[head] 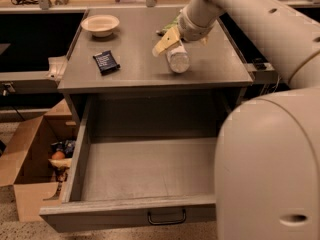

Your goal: Place blue plastic bottle into top drawer

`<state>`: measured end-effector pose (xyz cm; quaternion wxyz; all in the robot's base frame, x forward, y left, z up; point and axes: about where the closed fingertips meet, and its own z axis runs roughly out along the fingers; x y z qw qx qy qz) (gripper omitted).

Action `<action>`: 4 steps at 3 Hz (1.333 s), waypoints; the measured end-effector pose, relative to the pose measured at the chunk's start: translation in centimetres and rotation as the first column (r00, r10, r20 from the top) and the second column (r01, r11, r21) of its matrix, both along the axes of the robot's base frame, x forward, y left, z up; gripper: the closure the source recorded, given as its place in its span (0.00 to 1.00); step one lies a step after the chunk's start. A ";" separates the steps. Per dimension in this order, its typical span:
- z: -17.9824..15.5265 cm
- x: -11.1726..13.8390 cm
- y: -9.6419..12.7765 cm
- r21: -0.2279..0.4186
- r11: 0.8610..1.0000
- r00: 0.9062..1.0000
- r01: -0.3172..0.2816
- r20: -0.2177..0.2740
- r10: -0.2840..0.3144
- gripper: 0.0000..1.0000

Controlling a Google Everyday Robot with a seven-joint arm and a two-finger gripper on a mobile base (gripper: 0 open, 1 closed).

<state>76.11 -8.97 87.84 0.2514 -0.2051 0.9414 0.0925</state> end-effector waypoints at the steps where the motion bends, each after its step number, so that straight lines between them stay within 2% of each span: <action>1: -1.6 1.2 1.8 -0.005 1.000 0.999 0.003 -0.034 -0.003 0.00; 2: -3.3 2.1 3.4 -0.019 1.000 0.998 -0.008 -0.070 0.007 0.26; 3: -3.6 2.3 3.8 -0.024 1.000 0.997 -0.009 -0.081 0.007 0.50; 4: 1.5 -0.5 2.3 0.087 0.993 0.996 -0.081 0.051 0.077 0.81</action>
Offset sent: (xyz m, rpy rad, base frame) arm 0.0310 0.0456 -0.0385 -0.0304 0.0907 0.0128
